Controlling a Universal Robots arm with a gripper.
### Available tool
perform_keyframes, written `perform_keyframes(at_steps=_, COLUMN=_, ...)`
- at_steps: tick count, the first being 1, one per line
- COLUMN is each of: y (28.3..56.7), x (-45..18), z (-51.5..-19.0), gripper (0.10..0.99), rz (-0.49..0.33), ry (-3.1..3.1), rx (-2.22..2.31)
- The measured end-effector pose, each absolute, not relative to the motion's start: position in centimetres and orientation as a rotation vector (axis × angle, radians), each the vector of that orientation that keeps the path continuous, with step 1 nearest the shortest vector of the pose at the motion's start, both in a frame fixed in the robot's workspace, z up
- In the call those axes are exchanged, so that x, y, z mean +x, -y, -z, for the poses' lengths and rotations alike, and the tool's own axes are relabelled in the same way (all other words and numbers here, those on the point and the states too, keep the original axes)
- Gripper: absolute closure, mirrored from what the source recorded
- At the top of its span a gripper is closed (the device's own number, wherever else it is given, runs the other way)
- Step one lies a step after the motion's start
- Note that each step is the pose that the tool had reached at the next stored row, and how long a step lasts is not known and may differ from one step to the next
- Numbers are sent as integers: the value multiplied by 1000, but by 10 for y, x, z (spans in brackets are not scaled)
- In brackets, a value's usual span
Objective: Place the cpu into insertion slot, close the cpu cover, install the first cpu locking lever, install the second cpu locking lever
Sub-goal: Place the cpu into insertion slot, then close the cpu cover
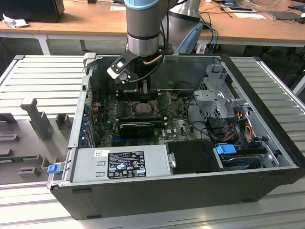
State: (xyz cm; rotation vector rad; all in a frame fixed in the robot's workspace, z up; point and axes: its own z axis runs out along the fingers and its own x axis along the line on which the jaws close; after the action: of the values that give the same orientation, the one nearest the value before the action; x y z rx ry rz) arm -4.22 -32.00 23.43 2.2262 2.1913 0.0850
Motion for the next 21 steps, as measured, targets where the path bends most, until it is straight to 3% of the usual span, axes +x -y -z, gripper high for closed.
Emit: perform_keyframes(at_steps=21, y=320, x=-24, z=-240, gripper=980, rz=-71, ry=-2197, rx=2233)
